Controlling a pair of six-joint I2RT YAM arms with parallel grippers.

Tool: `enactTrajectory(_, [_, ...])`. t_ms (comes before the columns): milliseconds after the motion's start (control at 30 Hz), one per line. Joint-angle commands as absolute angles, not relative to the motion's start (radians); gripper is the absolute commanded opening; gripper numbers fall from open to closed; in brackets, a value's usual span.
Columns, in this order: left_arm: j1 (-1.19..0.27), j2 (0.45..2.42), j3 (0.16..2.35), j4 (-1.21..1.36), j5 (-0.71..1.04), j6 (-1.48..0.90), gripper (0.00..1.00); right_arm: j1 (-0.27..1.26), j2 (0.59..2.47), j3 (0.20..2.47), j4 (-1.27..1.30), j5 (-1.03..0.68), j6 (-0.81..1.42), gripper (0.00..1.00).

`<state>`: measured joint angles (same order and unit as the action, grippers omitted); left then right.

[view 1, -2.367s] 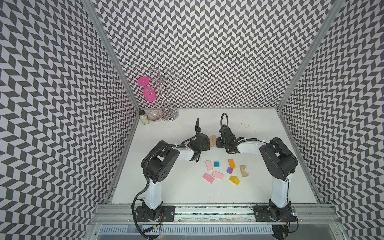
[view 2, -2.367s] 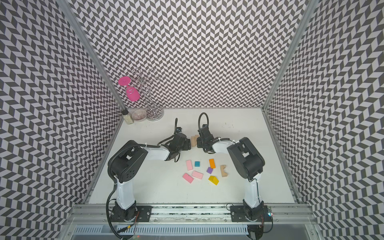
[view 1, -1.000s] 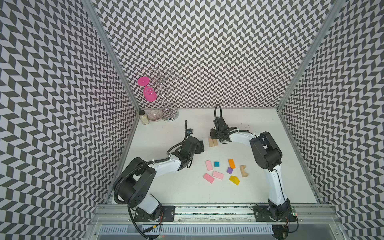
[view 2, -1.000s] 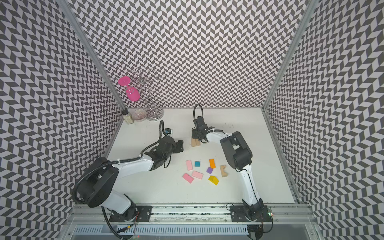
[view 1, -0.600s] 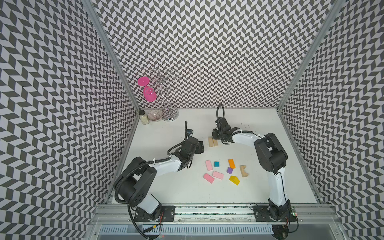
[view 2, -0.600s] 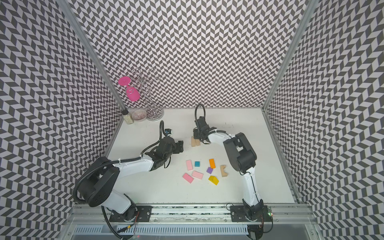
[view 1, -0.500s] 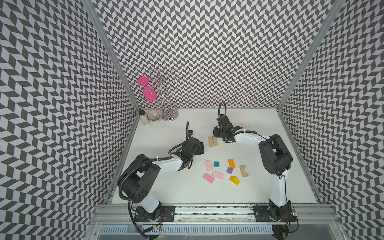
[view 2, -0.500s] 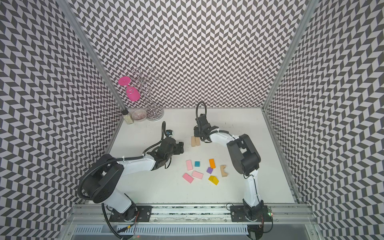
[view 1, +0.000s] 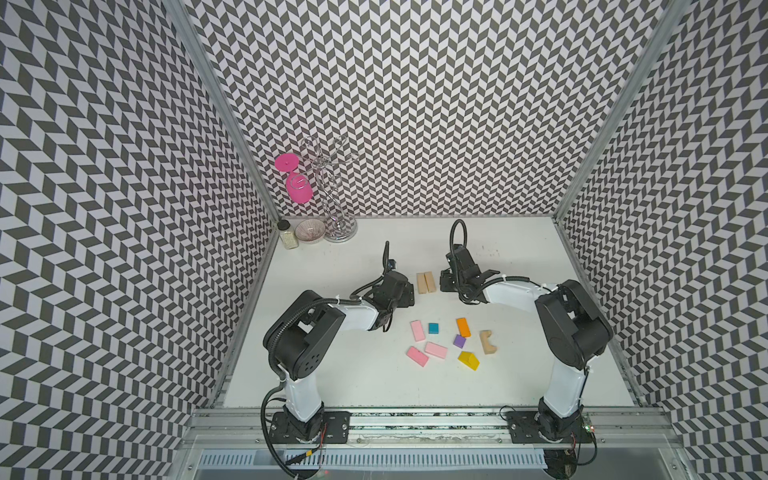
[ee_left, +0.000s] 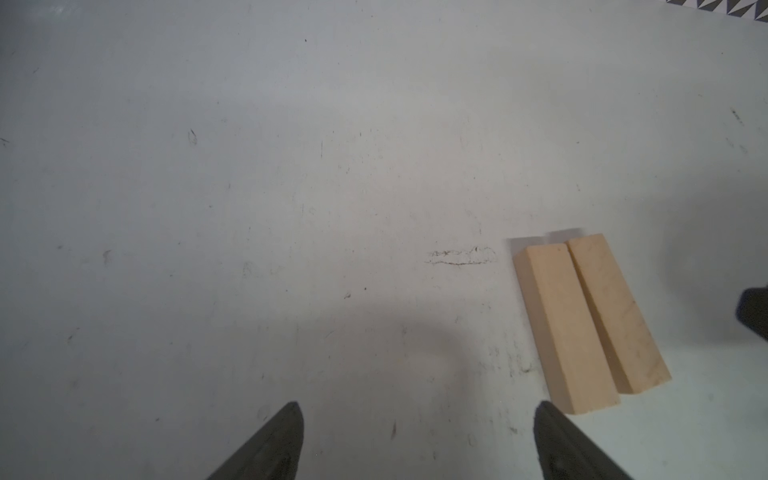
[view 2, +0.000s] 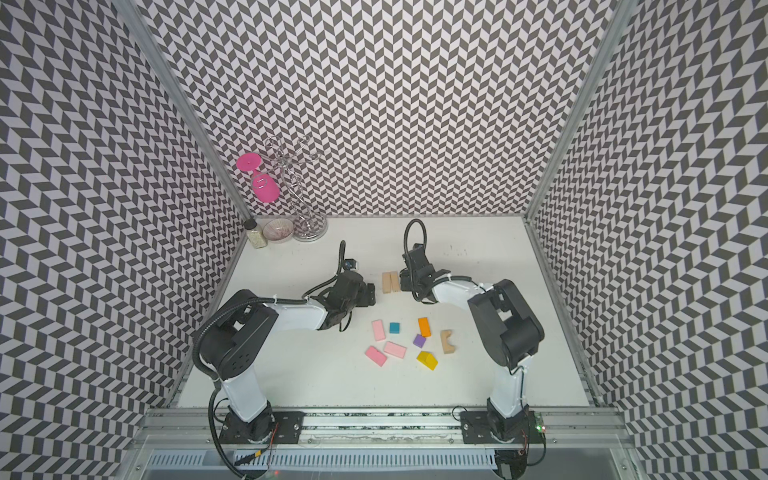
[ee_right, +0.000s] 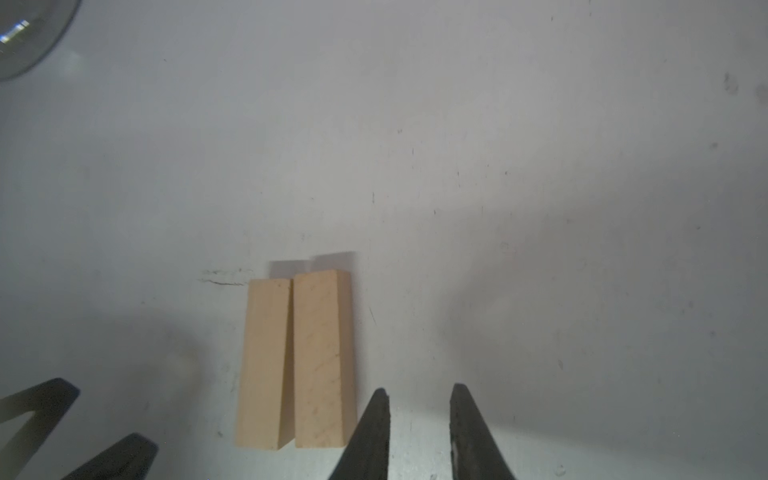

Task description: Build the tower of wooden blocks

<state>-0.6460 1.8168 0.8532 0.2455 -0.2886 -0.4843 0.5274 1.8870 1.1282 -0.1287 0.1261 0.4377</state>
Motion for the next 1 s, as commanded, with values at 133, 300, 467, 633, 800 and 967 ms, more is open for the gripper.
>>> enactTrajectory(133, [-0.647, 1.861, 0.906, 0.248, -0.283, -0.492, 0.87, 0.553, 1.915, 1.138, -0.046, 0.100, 0.451, 0.25])
enactTrajectory(300, [-0.647, 1.897, 0.929, 0.236, -0.293, -0.497, 0.88, 0.564, 1.948, 1.155, -0.047, 0.092, 0.454, 0.25])
enactTrajectory(467, [-0.649, 1.919, 0.946, 0.235, -0.290, -0.496, 0.87, 0.569, 1.969, 1.160, -0.040, 0.094, 0.456, 0.25])
enactTrajectory(633, [-0.651, 1.936, 0.959, 0.232, -0.282, -0.495, 0.87, 0.576, 1.976, 1.163, -0.039, 0.093, 0.457, 0.24])
enactTrajectory(800, [-0.659, 1.942, 0.966, 0.232, -0.278, -0.493, 0.87, 0.593, 1.974, 1.168, -0.037, 0.093, 0.461, 0.24])
enactTrajectory(967, [-0.661, 1.945, 0.971, 0.230, -0.277, -0.495, 0.87, 0.603, 1.979, 1.178, -0.045, 0.110, 0.462, 0.24])
